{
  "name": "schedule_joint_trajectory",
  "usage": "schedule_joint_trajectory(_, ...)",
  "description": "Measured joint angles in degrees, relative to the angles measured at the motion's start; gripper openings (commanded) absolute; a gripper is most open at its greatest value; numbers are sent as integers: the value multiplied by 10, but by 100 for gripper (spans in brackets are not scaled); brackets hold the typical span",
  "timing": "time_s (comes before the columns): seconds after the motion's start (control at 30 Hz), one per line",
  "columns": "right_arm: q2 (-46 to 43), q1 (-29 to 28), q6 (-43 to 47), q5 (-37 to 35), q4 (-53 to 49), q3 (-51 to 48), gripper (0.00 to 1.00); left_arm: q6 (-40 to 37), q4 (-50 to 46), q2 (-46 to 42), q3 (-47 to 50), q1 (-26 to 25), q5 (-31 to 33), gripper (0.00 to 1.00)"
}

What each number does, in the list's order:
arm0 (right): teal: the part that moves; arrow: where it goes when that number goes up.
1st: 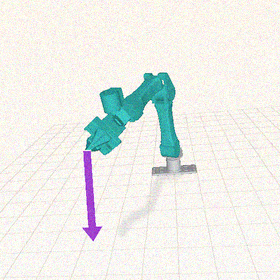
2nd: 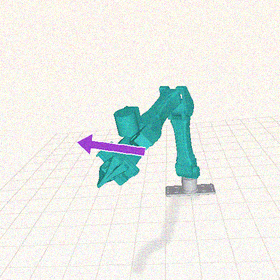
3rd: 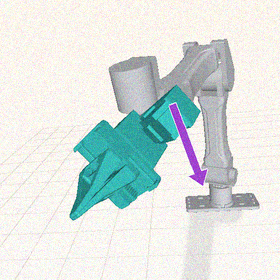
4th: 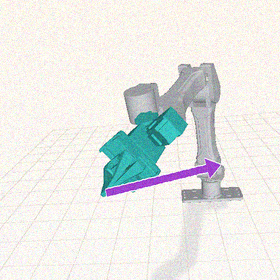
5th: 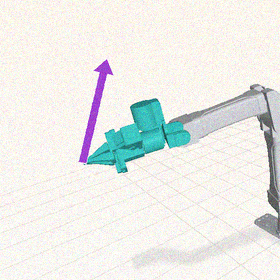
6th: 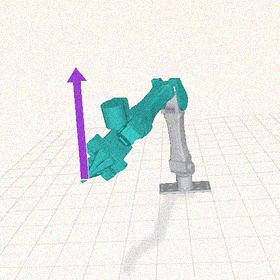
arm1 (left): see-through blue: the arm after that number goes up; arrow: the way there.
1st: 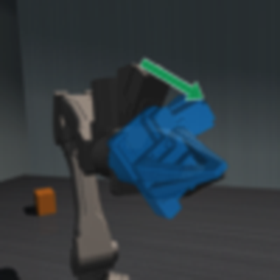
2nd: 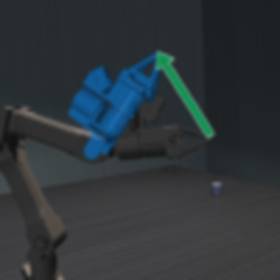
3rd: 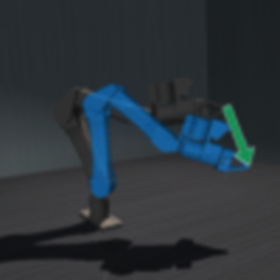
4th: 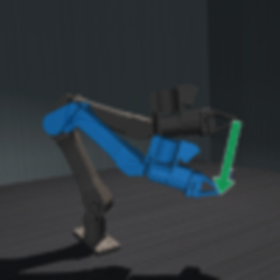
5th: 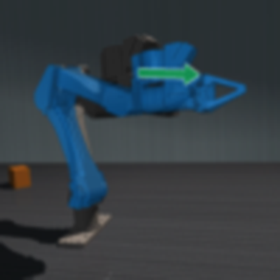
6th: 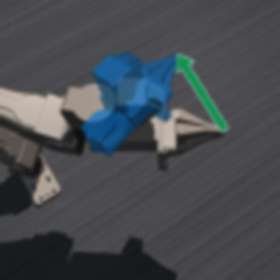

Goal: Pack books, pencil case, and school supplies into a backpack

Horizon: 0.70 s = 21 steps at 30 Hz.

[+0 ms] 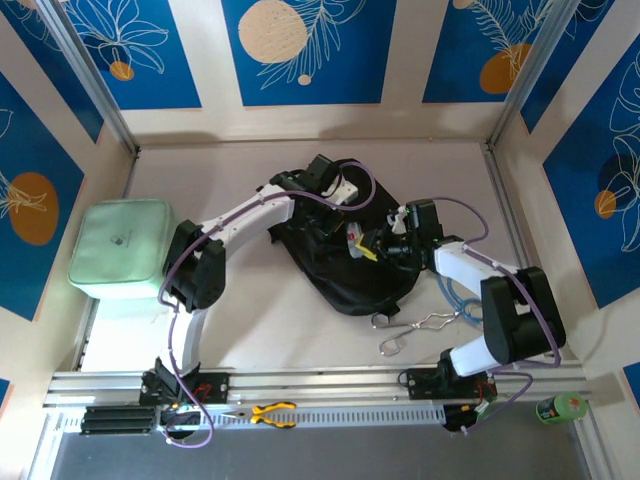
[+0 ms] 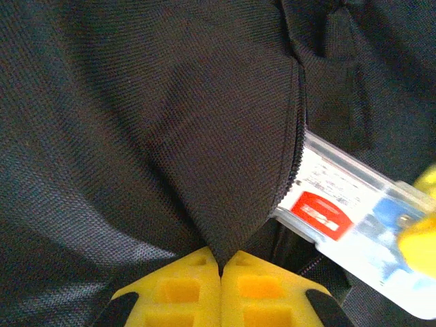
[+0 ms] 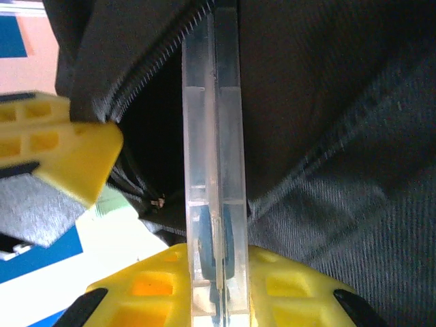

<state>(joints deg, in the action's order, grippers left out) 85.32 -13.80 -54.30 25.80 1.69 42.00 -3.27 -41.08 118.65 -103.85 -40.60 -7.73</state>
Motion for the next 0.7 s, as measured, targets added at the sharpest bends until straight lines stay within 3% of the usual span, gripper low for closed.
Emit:
schedule_joint_trajectory(0.17,51,-1,-5,7,45,28,11,7,2,0,2,1,-5,2)
schedule_joint_trajectory(0.33,66,-2,-2,5,42,51,34,15,5,0,5,3,-9,3)
schedule_joint_trajectory(0.4,57,-2,0,-3,24,51,38,15,8,0,6,3,-10,3)
schedule_joint_trajectory(0.7,-59,-8,22,-69,-83,19,32,15,13,0,11,4,-15,4)
